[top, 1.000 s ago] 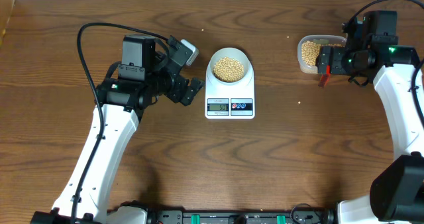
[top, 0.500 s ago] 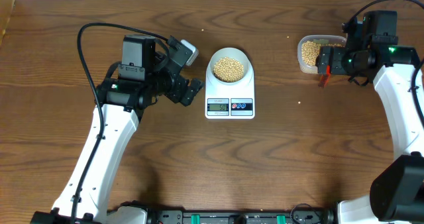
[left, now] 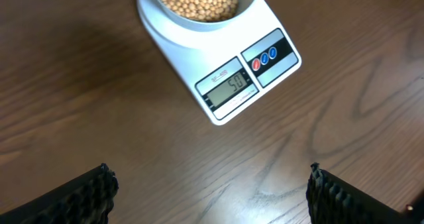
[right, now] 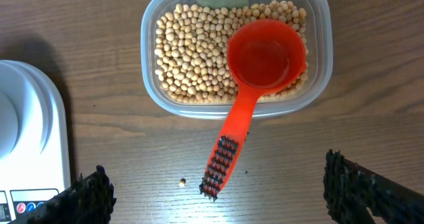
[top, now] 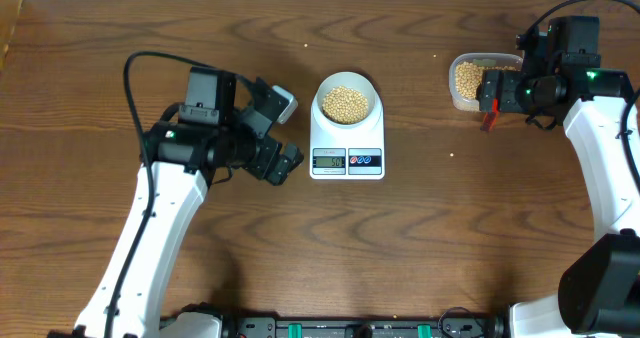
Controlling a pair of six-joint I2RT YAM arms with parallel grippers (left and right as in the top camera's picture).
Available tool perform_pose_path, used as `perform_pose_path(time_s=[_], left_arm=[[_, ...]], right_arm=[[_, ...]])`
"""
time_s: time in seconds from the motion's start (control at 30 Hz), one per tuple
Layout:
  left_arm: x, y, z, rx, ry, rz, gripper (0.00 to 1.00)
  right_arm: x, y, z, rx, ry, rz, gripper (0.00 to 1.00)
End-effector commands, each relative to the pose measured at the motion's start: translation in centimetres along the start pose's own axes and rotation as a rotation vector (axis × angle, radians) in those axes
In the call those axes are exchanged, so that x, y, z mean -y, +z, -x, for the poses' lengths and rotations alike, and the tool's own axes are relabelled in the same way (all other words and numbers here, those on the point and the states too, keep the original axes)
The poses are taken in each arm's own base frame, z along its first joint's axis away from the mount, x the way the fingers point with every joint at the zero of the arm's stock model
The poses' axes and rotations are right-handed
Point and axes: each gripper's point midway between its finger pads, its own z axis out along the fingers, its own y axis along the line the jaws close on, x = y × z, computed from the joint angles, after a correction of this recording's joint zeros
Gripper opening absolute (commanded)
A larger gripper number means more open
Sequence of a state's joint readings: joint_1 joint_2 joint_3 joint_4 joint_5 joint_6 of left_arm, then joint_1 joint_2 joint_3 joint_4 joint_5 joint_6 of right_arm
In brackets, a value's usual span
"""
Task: Scoop item into bowl and weigh 50g on scale
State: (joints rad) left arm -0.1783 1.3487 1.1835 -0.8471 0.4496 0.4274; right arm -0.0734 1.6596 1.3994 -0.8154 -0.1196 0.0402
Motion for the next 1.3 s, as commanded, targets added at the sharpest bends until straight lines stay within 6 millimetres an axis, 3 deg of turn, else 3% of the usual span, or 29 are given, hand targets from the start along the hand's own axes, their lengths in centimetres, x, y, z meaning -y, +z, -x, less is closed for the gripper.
perform_pose_path(time_s=[0.0,0.1,0.33,0.53,0.8,1.27], left_arm=[[-0.4,-1.7,-1.1,0.010,0.028,0.087,0.94],[0.1,-2.3,-2.6,0.022,0.012,0.113,0.94],[0.0,-4.0,-6.2,0.158,-0.241,0.251,0.94],[0.4,-4.8,-8.2,0.354,-0.252,0.310,0.94],[-1.4,-5.4,-9.0,0.619,-0.334,0.408,0.94],[-3.6,-6.1,-9.8,0.878,-0.344,0.503,0.94]], right_arm=[[-0.3,-0.8,0.6,0.026,-0.018,0.009,0.99],[-0.3,-0.8,0.6,0.026,-0.017,0.009,0.99],[-0.3,-0.8,0.6,0.026,-0.017,0.009,0.99],[-0.3,-0.8,0.6,0.026,-0.018,0.009,0.99],[-0.3,-0.8,0.6,0.026,-0.017,0.009,0.99],[-0.3,-0.8,0.6,0.027,-0.017,0.009,0.99]])
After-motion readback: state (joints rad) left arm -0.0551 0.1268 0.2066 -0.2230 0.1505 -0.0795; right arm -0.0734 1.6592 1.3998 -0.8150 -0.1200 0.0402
